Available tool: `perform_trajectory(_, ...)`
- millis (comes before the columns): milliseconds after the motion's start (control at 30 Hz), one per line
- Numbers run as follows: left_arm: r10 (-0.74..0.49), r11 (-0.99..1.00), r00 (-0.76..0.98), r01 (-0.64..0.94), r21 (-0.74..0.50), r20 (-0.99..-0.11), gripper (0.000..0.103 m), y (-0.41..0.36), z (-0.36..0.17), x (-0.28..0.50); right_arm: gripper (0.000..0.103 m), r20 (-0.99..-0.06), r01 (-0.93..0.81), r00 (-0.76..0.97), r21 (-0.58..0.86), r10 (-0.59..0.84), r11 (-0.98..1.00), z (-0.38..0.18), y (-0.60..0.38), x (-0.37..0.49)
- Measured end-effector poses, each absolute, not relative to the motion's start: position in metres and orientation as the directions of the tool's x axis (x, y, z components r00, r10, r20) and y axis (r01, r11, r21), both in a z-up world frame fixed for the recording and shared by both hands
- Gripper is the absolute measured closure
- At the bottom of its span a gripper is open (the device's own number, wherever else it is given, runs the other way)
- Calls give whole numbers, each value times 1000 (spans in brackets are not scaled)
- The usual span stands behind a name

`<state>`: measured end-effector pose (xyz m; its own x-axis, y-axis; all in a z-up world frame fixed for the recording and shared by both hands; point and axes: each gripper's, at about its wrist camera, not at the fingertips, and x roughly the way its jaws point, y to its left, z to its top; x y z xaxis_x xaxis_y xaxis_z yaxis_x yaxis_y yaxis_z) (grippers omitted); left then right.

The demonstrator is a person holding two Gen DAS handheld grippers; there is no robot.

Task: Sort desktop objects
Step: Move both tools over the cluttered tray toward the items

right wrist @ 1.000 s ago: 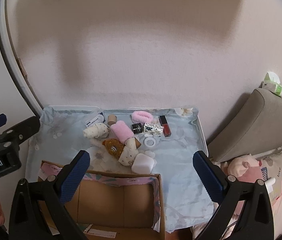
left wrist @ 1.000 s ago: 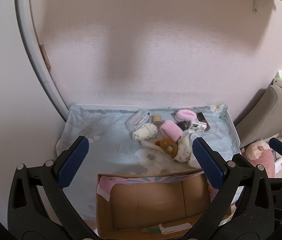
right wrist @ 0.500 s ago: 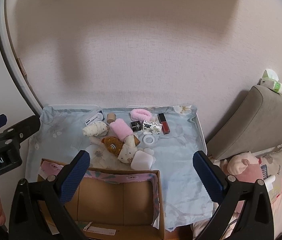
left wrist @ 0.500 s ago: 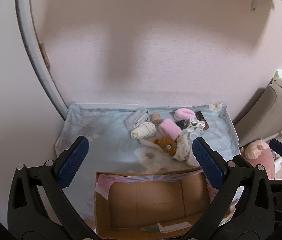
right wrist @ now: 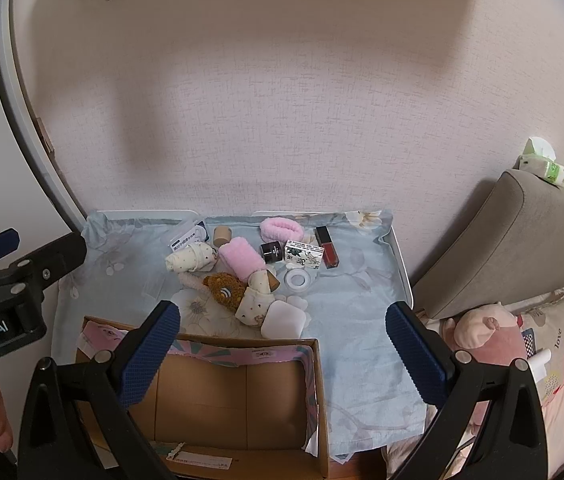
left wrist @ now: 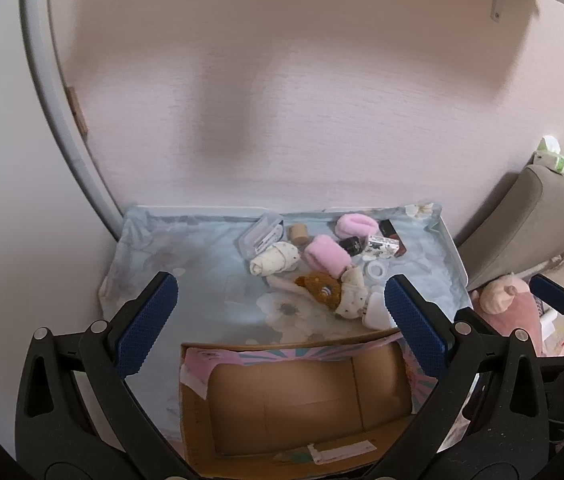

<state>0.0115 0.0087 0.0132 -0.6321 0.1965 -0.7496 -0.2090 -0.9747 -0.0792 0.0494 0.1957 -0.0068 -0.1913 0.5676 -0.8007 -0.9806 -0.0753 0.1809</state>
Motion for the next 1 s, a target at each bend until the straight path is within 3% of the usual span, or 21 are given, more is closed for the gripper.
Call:
perform_trajectory(367, 279, -958, -601, -222, -179, -749, 0, -53, 16, -32, 0, -783, -976, -190, 214, 592, -30, -1, 210, 87)
perform_trajectory(567, 267, -943, -549, -317, -99, -792, 0, -62, -8, -73, 0, -793, -980, -158, 200, 588, 6, -12, 232, 114)
perform_trajectory(800, 254, -923, -411, -374, -93, -875, 0, -58, -69, -118, 0, -845, -965, -200, 258, 497, 52, -57, 262, 117)
perform_trajectory(933, 208, -916, -264, -391, -93, -942, 0, -46, -130, -140, 0, -886, -953, -279, 304, 371, 9, -103, 286, 101)
perform_trajectory(1000, 183, -913, -196, -398, -93, -963, 5, -39, -158, -147, 0, -907, -948, -307, 318, 289, -9, -130, 299, 90)
